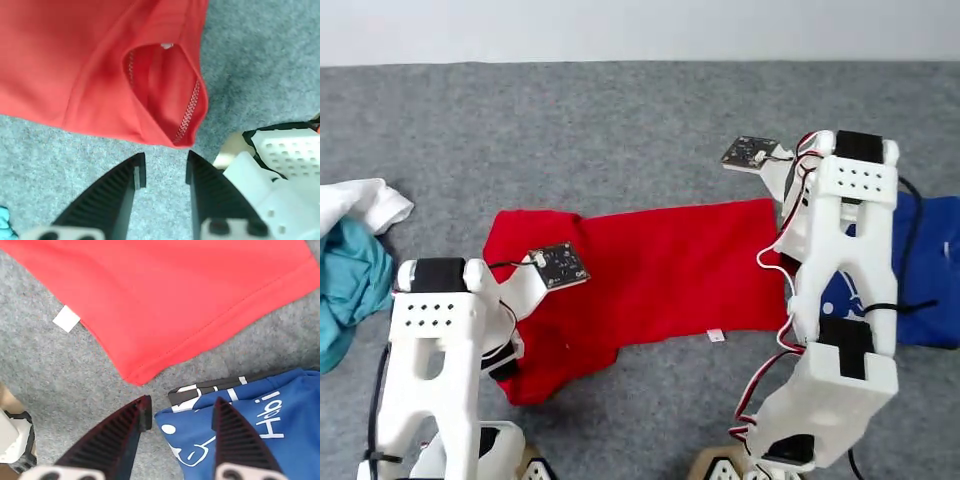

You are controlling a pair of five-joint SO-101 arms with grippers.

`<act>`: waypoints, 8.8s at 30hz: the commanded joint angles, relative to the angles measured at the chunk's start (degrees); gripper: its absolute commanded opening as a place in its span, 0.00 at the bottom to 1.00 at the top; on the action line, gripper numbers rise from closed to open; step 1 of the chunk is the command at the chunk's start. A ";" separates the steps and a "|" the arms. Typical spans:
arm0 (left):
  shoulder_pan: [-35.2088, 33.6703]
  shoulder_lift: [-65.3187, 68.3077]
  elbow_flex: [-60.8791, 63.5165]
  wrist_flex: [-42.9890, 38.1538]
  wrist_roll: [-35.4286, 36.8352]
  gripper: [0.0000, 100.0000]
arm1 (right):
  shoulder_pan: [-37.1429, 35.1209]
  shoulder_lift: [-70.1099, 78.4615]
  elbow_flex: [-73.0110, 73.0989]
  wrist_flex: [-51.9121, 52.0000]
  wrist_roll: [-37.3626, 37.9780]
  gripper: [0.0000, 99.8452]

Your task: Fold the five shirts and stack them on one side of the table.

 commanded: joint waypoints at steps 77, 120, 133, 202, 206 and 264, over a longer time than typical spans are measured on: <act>-5.54 68.22 -65.10 -13.89 33.67 0.00 | -8.40 49.36 -50.90 -19.65 -20.92 0.02; -0.79 90.02 -113.36 1.67 30.24 0.00 | -9.45 57.63 -74.29 -21.76 -20.66 0.02; 1.93 78.33 -95.25 1.49 29.89 0.00 | -10.07 57.10 -82.11 -1.80 -20.92 0.02; -1.14 59.16 -73.71 1.67 36.57 0.00 | -5.05 62.20 -82.02 1.10 -57.49 0.05; -1.14 59.16 -73.54 1.67 36.57 0.00 | -4.97 61.67 -82.29 1.19 -57.41 0.05; -0.62 58.64 -69.67 1.76 36.31 0.00 | -8.22 49.27 -82.11 2.77 -48.62 0.21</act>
